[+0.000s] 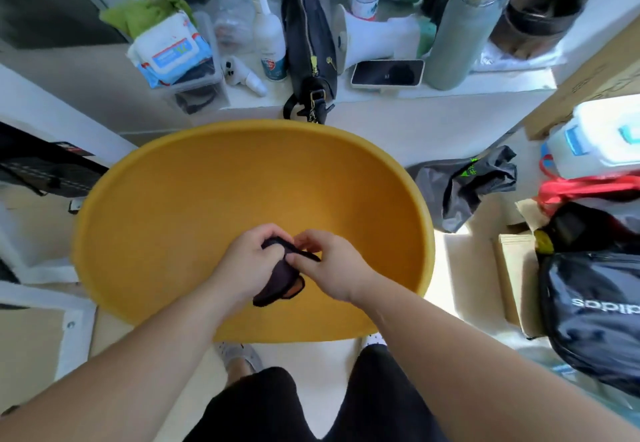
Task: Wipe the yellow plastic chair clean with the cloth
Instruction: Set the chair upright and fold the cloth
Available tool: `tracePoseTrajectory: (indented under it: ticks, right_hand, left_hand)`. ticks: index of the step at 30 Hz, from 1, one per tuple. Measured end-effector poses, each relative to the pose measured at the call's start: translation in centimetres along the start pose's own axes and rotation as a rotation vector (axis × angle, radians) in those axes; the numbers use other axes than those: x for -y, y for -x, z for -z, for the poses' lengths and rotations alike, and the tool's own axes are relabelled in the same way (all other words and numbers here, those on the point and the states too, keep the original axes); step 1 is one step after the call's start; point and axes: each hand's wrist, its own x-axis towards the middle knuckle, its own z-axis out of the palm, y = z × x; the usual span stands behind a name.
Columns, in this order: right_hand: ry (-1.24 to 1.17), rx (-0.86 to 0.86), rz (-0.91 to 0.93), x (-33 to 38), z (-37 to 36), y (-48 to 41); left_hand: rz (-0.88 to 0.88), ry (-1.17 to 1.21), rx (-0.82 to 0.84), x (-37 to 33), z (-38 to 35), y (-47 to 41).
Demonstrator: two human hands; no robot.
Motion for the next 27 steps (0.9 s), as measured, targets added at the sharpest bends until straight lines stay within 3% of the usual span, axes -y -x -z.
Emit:
tracePoseTrajectory:
  ticks: [6,10,14,17,22,27]
  right_hand:
    - [0.155,0.016,-0.112,-1.7,1.7,7.8]
    - [0.128,-0.075,-0.184,-1.8,0.4,11.5]
    - [0.001,-0.235,-0.259,-0.2,-1.3,14.5]
    - [-0.066,-0.347,-0.320,1.3,-2.6,16.7]
    - [-0.303,-0.452,-0.361,2.8,-4.6,20.7]
    - [-0.329,-0.670,-0.426,1.5,-4.9,26.1]
  left_hand:
    - [-0.005,-0.014,-0.008,-1.1,-5.1,6.4]
    - [-0.102,-0.071,0.064,-0.9,-5.8,8.4]
    - [-0.285,-0.277,0.252,1.1,-3.8,9.7]
    - [-0.313,-0.468,0.391,3.4,-1.5,10.4]
    - [-0.369,-0.773,0.395,5.9,0.6,10.8]
    - [-0.249,-0.621,0.493,4.1,-1.1,11.5]
